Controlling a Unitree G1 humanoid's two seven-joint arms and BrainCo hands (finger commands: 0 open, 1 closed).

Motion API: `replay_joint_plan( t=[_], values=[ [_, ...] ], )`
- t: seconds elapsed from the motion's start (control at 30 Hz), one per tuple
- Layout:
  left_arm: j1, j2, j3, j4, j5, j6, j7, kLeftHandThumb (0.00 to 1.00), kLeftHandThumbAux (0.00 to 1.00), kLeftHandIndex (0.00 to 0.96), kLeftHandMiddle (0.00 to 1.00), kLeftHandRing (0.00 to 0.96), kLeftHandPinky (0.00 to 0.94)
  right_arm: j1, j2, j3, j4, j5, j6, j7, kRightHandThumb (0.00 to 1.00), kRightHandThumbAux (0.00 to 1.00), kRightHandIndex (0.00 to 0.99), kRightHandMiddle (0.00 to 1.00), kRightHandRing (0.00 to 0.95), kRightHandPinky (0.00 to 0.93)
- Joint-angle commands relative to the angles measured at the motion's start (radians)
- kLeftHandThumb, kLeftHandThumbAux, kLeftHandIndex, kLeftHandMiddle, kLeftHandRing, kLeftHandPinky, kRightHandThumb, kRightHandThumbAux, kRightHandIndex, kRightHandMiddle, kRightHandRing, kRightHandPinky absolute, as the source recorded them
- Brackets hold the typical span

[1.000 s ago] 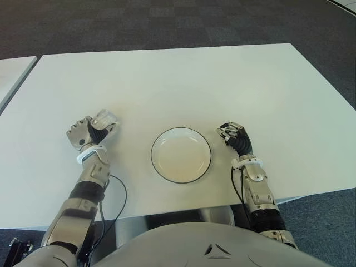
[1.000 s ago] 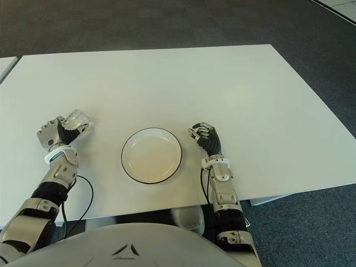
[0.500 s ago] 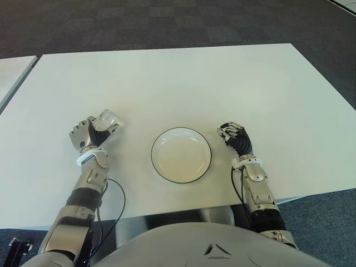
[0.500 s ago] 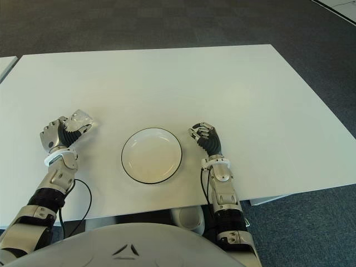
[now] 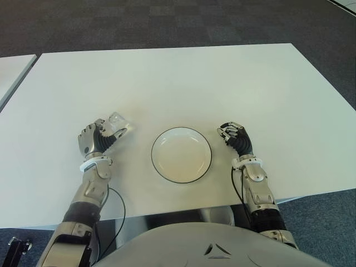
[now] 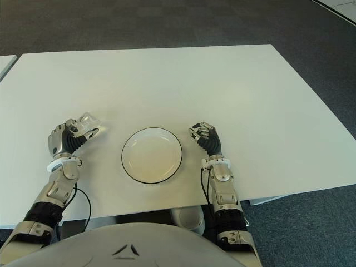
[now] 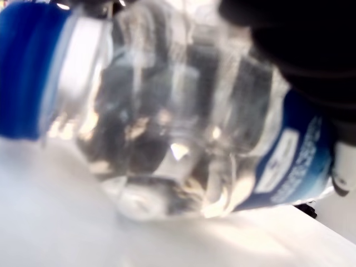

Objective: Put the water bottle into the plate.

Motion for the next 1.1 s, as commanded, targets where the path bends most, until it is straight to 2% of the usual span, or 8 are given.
replay_joint_plan(
  t=[0.03, 0.33, 0.5, 0.77, 0.93, 1.07, 1.1],
  values=[
    [0.037, -0.006, 0.002, -0.134, 0.012, 0.030, -0.048, 0.853, 0.669, 0.399, 0.526, 0.832, 0.763, 0.019, 0.003, 0.005, 0.027, 0.000, 0.032, 0.001, 0.700, 0.731, 0.437, 0.764, 0.757, 0.759],
    [0.040, 0.022, -0.002, -0.268, 0.071, 0.031, -0.095, 0.852, 0.669, 0.399, 0.522, 0.817, 0.731, 0.016, -0.005, 0.011, 0.040, 0.001, 0.012, 0.019, 0.699, 0.731, 0.437, 0.769, 0.762, 0.762],
    [0.036, 0.025, -0.007, -0.355, 0.102, 0.040, -0.133, 0.851, 0.670, 0.397, 0.521, 0.817, 0.746, 0.014, -0.005, 0.011, 0.046, 0.004, 0.009, 0.027, 0.698, 0.732, 0.437, 0.771, 0.764, 0.762],
    [0.019, 0.021, -0.057, -0.450, 0.140, 0.018, -0.205, 0.851, 0.671, 0.395, 0.520, 0.831, 0.727, 0.014, 0.000, 0.011, 0.048, 0.005, 0.009, 0.029, 0.698, 0.732, 0.437, 0.771, 0.767, 0.758],
    [0.006, 0.041, -0.083, -0.460, 0.154, -0.016, -0.252, 0.851, 0.671, 0.395, 0.522, 0.833, 0.678, 0.017, 0.005, 0.010, 0.043, 0.004, 0.009, 0.021, 0.698, 0.732, 0.437, 0.774, 0.768, 0.768],
    [-0.008, 0.039, -0.110, -0.455, 0.174, -0.036, -0.284, 0.852, 0.670, 0.398, 0.523, 0.828, 0.604, 0.020, 0.010, 0.010, 0.038, 0.000, 0.010, 0.012, 0.698, 0.732, 0.437, 0.772, 0.766, 0.761],
    [-0.014, 0.034, -0.128, -0.456, 0.188, -0.035, -0.293, 0.853, 0.669, 0.399, 0.524, 0.825, 0.557, 0.021, 0.011, 0.009, 0.038, -0.001, 0.010, 0.010, 0.698, 0.733, 0.437, 0.771, 0.765, 0.760]
  ],
)
